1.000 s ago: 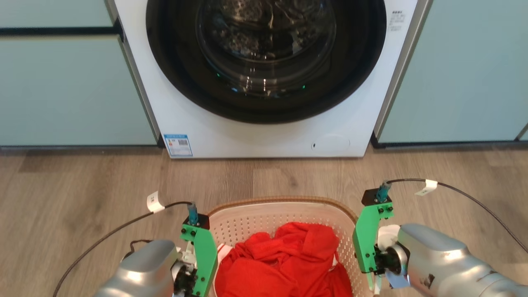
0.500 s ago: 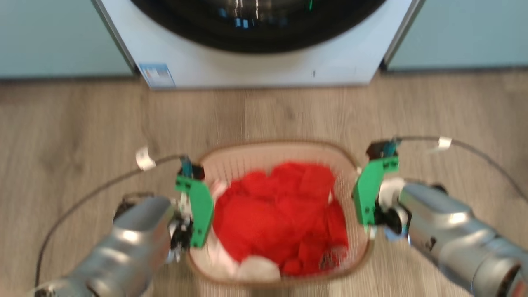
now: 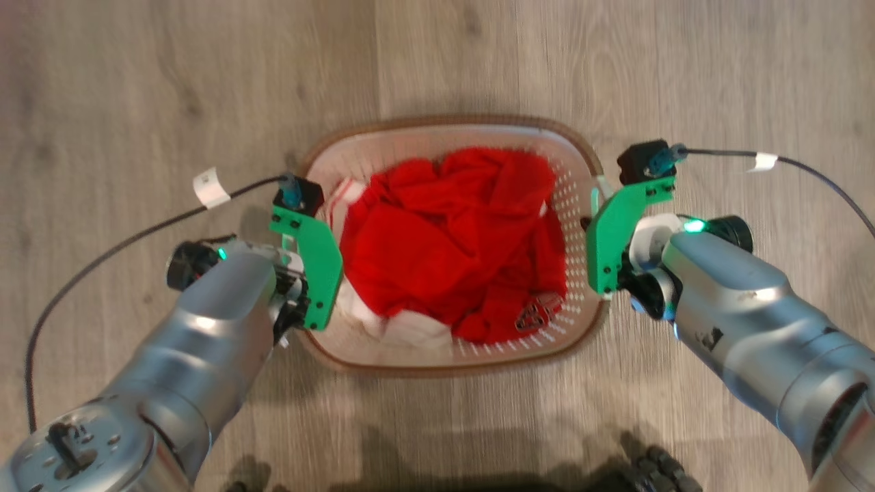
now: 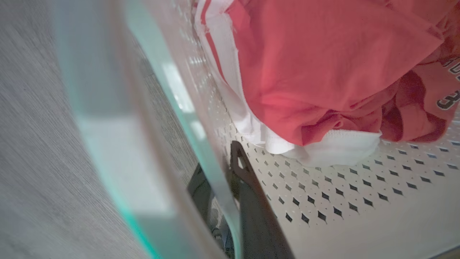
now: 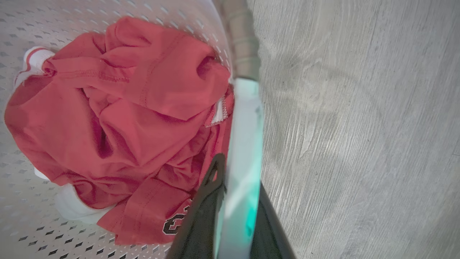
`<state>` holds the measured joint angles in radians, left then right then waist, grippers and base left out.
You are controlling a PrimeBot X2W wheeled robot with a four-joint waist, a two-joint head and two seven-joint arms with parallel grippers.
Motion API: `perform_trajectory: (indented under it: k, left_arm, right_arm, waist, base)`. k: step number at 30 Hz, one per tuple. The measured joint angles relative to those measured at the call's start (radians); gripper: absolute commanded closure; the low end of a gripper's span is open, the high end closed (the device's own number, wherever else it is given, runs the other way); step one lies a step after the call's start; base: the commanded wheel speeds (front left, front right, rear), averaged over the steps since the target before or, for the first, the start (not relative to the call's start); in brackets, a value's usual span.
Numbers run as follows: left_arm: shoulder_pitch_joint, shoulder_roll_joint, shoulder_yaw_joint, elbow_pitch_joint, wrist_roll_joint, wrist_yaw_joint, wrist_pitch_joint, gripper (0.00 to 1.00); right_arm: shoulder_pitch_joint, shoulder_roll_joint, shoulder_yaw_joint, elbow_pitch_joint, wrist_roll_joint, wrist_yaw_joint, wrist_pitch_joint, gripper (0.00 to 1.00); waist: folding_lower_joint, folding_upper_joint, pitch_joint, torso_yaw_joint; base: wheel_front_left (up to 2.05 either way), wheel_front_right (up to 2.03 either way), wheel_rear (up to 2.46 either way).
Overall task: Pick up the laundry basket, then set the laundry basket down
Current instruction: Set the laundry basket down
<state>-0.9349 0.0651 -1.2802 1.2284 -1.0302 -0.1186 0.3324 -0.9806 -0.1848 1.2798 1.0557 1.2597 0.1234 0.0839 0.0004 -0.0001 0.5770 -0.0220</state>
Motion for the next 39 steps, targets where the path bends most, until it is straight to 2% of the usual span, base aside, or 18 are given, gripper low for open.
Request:
perform_trajectory:
  k: [4,8,18,21,27,39]
  left_arm:
    - [-0.012,-0.001,0.001,0.023,0.026,0.001,-0.06,1.0]
    - [-0.021,-0.011,0.006,0.034,0.031,0.033,-0.116,1.0]
    - [-0.094,-0.012,0.024,0.047,0.031,0.059,-0.163,1.0]
    - [-0.099,-0.012,0.028,0.043,0.025,0.079,-0.179,1.0]
    - [-0.111,-0.013,0.028,0.015,0.024,0.109,-0.19,1.0]
    - [-0.113,-0.013,0.026,0.012,0.028,0.124,-0.227,1.0]
  right_arm:
    - [-0.018,0.014,-0.015,0.012,0.022,0.0,-0.035,1.0]
    - [-0.026,0.018,-0.015,0.029,0.003,0.0,-0.075,1.0]
    - [-0.085,0.039,-0.014,0.069,-0.046,0.0,-0.219,1.0]
    - [-0.098,0.048,-0.012,0.09,-0.061,0.0,-0.255,1.0]
    - [-0.131,0.051,-0.012,0.115,-0.082,0.0,-0.273,1.0]
    - [-0.147,0.052,-0.011,0.122,-0.098,0.0,-0.269,1.0]
  waist:
    - [-0.0002,0.0,0.064,-0.018]
    - [-0.0002,0.0001,0.124,-0.03]
    - [-0.0002,0.0001,0.242,-0.034]
    - [-0.0003,0.0001,0.26,-0.027]
    - [-0.0004,0.0001,0.277,-0.009]
    - [-0.0004,0.0001,0.305,0.009]
  base:
    - [0.0,0.0,0.0]
    - [0.0,0.0,0.0]
    - [0.0,0.0,0.0]
    - [0.0,0.0,0.0]
    - [0.0,0.0,0.0]
    - [0.0,0.0,0.0]
